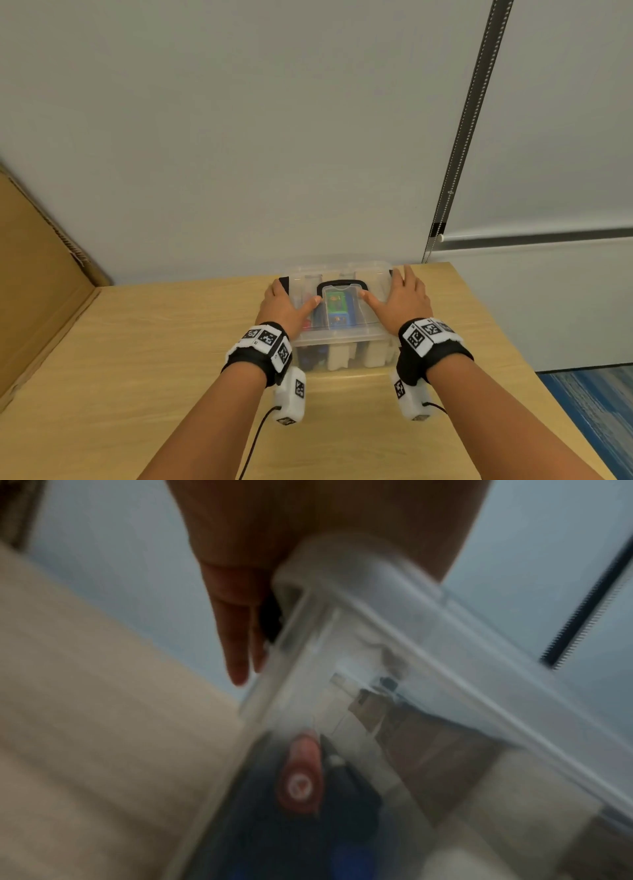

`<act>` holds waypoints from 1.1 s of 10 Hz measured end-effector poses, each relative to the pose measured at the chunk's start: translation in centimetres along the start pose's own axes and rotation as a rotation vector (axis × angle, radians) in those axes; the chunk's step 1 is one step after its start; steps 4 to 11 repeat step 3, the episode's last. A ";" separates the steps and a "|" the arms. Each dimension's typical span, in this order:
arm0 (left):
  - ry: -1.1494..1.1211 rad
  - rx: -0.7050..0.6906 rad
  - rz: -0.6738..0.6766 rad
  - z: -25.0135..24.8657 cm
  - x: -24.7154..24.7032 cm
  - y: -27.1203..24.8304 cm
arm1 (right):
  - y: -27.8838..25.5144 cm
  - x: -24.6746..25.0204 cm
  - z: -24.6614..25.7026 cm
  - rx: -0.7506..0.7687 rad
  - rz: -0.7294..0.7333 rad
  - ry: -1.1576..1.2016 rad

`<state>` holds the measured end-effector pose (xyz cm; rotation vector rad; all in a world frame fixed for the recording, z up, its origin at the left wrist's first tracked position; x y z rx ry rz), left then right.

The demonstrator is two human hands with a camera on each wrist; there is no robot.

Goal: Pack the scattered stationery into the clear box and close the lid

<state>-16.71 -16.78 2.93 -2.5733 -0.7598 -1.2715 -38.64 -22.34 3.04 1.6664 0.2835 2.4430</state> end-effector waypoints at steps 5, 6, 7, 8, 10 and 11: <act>0.151 -0.169 0.101 9.1 6.5 -10.4 | -12.8 1.9 -0.3 0.413 -0.165 0.085; 0.151 -0.169 0.101 9.1 6.5 -10.4 | -12.8 1.9 -0.3 0.413 -0.165 0.085; 0.151 -0.169 0.101 9.1 6.5 -10.4 | -12.8 1.9 -0.3 0.413 -0.165 0.085; 0.151 -0.169 0.101 9.1 6.5 -10.4 | -12.8 1.9 -0.3 0.413 -0.165 0.085; 0.151 -0.169 0.101 9.1 6.5 -10.4 | -12.8 1.9 -0.3 0.413 -0.165 0.085; 0.151 -0.169 0.101 9.1 6.5 -10.4 | -12.8 1.9 -0.3 0.413 -0.165 0.085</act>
Point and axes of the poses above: each hand's wrist, its own y-axis towards the middle knuckle, its own x-axis out of the back of the hand, z = x × y, the point moved 1 cm from there along y, towards the middle knuckle, and after that the axes turned 13 degrees about -z, right-handed, at the moved point
